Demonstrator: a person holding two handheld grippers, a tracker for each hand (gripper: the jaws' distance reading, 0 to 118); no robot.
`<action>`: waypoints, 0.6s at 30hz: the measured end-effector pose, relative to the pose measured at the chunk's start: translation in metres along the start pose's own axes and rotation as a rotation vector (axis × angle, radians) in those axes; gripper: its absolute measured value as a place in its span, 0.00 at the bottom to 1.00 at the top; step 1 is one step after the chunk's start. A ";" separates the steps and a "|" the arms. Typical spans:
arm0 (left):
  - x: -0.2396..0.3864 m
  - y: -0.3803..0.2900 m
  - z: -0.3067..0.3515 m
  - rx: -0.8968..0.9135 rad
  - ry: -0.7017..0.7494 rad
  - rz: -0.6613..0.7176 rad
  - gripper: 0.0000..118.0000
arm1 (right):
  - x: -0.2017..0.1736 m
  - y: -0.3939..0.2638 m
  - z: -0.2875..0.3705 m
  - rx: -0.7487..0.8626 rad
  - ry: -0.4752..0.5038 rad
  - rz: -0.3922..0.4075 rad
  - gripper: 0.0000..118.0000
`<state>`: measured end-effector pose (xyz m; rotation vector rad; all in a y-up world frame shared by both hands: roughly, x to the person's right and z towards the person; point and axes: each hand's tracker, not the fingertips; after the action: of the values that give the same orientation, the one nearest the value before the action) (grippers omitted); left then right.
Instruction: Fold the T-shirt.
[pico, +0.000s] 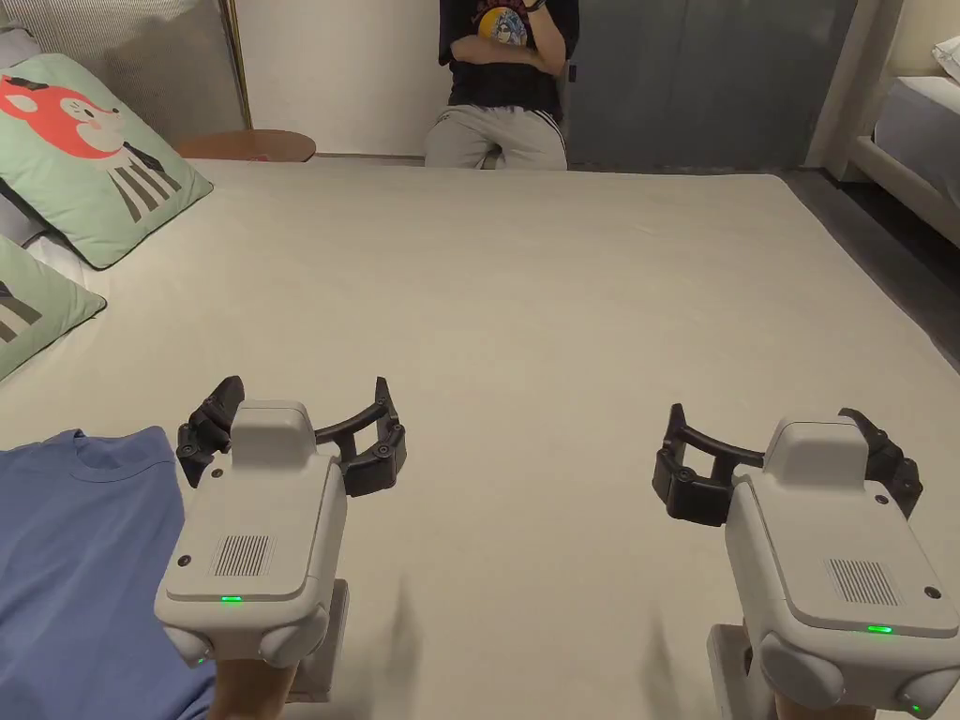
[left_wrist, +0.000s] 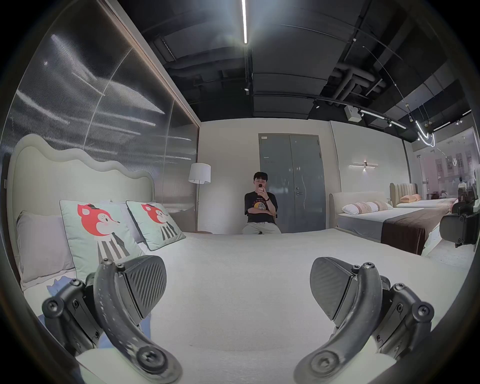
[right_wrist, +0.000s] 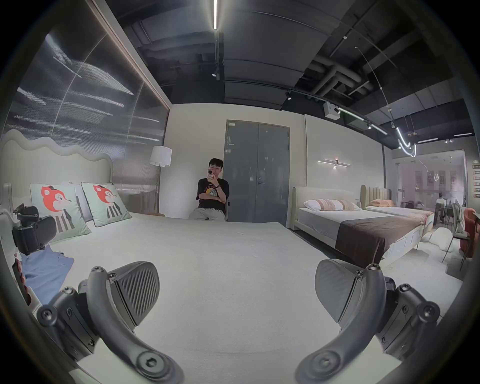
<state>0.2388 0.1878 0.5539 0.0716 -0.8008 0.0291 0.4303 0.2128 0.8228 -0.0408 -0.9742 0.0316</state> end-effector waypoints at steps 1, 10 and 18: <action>0.000 0.000 0.000 0.001 -0.002 0.001 0.94 | 0.000 0.000 0.000 0.001 0.001 0.000 1.00; -0.001 0.002 -0.001 0.005 -0.007 -0.009 0.94 | -0.002 0.001 -0.001 0.004 0.006 0.019 1.00; -0.002 0.002 -0.001 0.007 -0.009 -0.009 0.94 | -0.003 0.003 -0.001 0.008 0.013 0.019 1.00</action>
<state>0.2384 0.1902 0.5521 0.0816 -0.8099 0.0232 0.4297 0.2154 0.8194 -0.0430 -0.9611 0.0522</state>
